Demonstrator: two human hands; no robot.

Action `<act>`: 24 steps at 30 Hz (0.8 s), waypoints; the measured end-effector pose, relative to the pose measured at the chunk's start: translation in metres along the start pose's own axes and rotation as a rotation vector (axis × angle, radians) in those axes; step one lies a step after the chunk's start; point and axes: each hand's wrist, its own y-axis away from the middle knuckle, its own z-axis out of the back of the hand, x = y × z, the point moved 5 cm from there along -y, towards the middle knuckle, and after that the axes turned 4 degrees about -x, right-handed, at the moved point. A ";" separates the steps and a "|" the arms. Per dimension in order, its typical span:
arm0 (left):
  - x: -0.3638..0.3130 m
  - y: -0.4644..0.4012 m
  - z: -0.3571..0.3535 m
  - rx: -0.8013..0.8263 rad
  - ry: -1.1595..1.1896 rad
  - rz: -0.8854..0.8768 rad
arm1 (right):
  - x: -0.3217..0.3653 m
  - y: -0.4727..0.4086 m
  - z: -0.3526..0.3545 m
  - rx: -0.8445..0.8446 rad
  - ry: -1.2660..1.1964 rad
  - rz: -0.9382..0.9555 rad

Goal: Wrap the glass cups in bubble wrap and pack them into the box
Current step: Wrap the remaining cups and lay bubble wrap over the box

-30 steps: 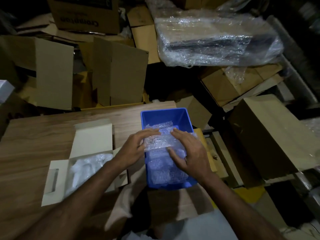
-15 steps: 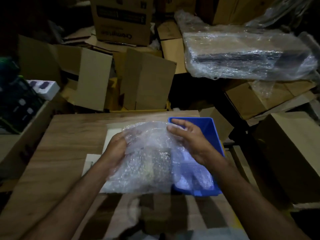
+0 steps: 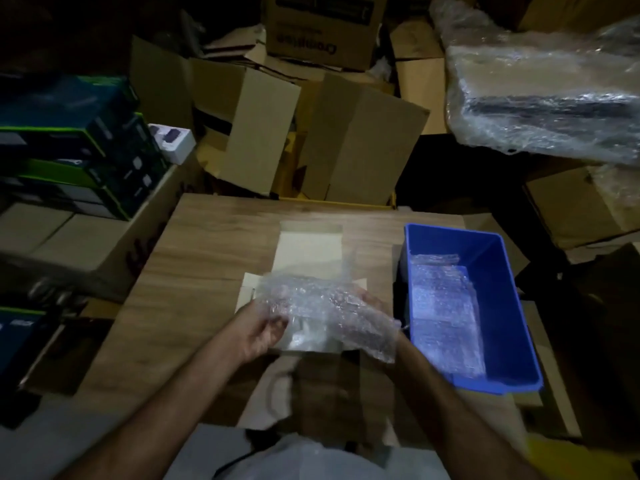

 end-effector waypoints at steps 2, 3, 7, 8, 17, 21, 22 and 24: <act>-0.009 -0.007 0.019 -0.078 -0.184 -0.126 | 0.004 -0.013 -0.004 -0.097 0.114 0.102; -0.015 -0.009 0.026 -0.093 -0.276 -0.202 | 0.007 -0.017 -0.005 -0.133 0.201 0.189; -0.039 -0.010 0.040 -0.078 -0.467 -0.402 | 0.014 -0.014 -0.008 -0.102 0.414 0.437; -0.042 -0.011 0.043 -0.072 -0.484 -0.409 | 0.013 -0.011 -0.008 -0.092 0.448 0.457; -0.060 -0.003 0.040 0.150 -0.594 -0.563 | 0.027 -0.020 -0.022 -0.128 0.780 0.487; -0.065 -0.002 0.033 0.050 -1.194 -0.738 | 0.032 -0.022 -0.031 -0.199 1.116 0.550; -0.069 -0.002 0.032 -0.023 -1.274 -0.806 | 0.033 -0.024 -0.033 -0.195 1.235 0.577; -0.076 0.000 0.034 -0.086 -1.325 -0.889 | 0.042 -0.022 -0.039 -0.150 1.375 0.636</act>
